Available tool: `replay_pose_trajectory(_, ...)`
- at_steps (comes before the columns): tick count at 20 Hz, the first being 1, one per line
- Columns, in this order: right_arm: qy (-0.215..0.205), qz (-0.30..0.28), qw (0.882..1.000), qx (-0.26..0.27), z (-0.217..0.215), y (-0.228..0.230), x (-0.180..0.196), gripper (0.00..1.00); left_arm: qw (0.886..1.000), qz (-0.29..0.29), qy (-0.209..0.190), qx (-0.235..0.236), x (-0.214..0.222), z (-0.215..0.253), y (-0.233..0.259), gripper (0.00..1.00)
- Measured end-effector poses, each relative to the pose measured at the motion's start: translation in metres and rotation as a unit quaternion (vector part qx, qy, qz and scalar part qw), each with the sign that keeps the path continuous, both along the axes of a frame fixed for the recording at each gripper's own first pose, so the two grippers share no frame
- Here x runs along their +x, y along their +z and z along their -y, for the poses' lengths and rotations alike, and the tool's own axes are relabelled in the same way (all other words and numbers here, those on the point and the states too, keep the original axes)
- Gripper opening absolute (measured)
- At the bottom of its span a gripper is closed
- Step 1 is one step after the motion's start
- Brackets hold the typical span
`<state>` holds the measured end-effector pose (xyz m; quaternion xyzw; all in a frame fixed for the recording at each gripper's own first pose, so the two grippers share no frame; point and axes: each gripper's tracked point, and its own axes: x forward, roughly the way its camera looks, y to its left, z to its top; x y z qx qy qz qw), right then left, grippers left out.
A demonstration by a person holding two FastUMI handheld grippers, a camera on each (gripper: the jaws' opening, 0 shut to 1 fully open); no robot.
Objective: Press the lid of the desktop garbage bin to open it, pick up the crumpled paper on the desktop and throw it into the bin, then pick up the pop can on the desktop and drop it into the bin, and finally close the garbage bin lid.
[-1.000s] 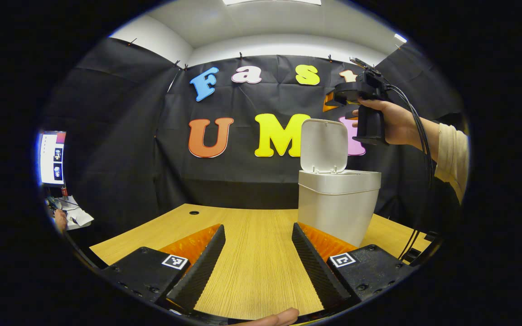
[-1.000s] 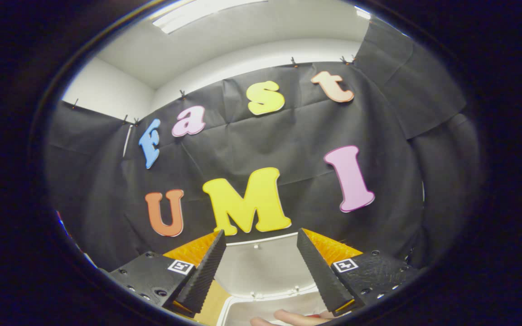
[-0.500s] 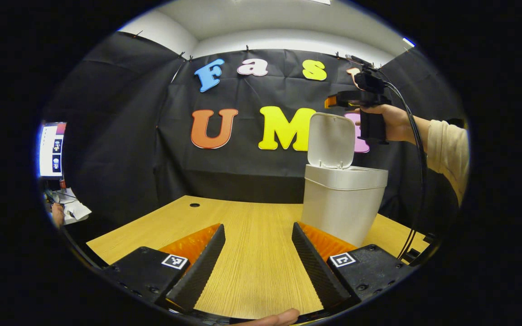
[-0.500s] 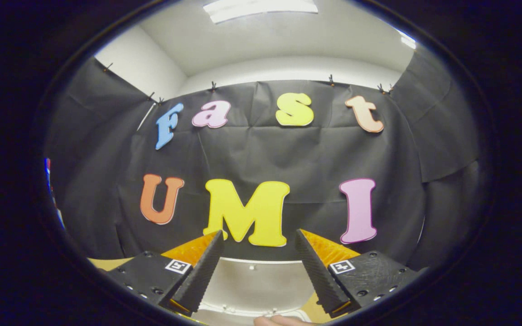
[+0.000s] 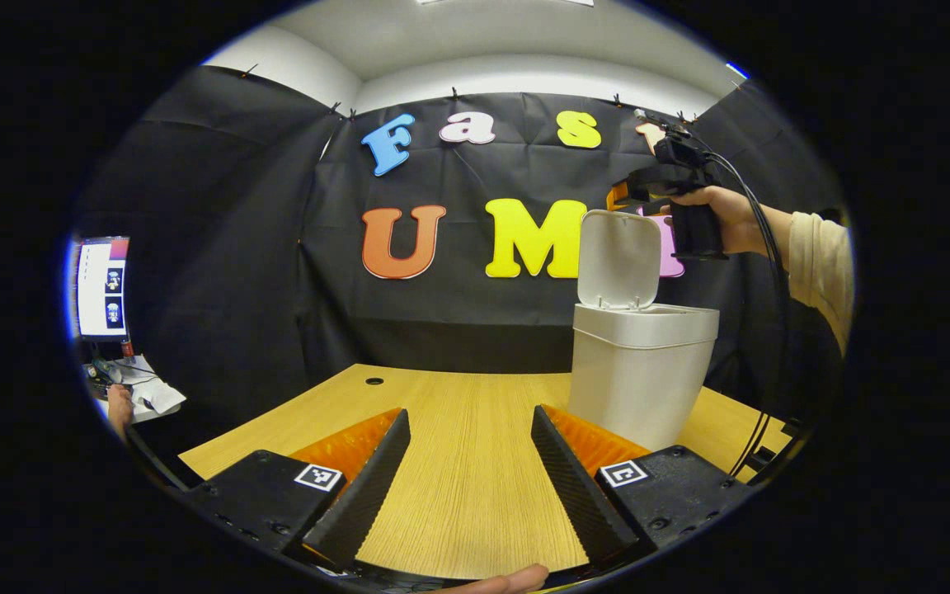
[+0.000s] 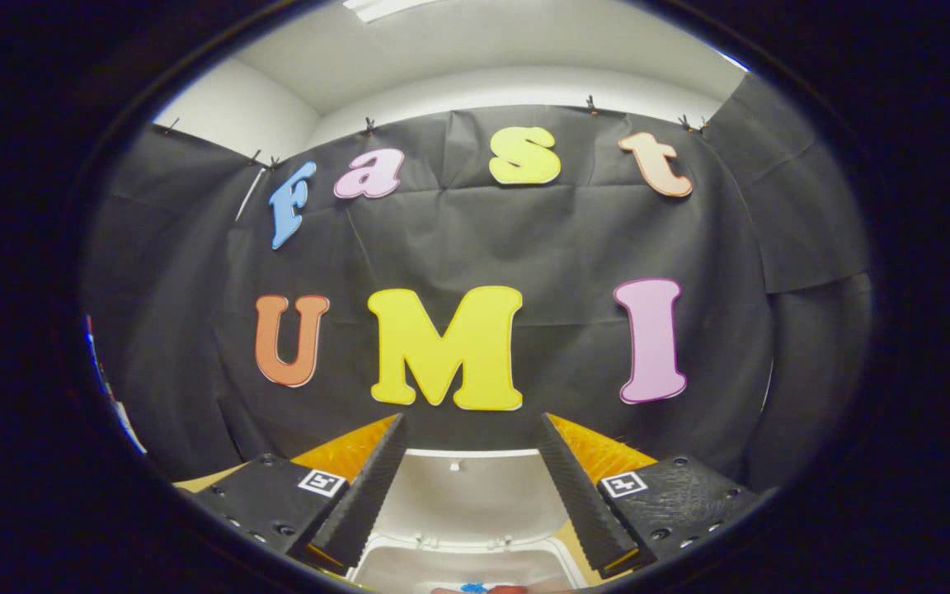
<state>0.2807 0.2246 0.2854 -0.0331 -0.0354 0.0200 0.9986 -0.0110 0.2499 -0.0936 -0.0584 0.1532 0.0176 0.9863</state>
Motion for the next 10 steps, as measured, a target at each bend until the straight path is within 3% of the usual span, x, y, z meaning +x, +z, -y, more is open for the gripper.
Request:
replay_pose_trajectory(7,0.005,-0.016,1.0,-0.013,-0.001,-0.004,-0.017,0.95,1.0,0.007,-0.022,0.013,-0.008,0.02,0.012,0.98)
replay_pose_trajectory(10,0.027,-0.023,0.999,-0.03,-0.001,-0.01,-0.027,0.95,1.0,0.011,-0.003,0.015,-0.011,0.011,0.016,0.98)
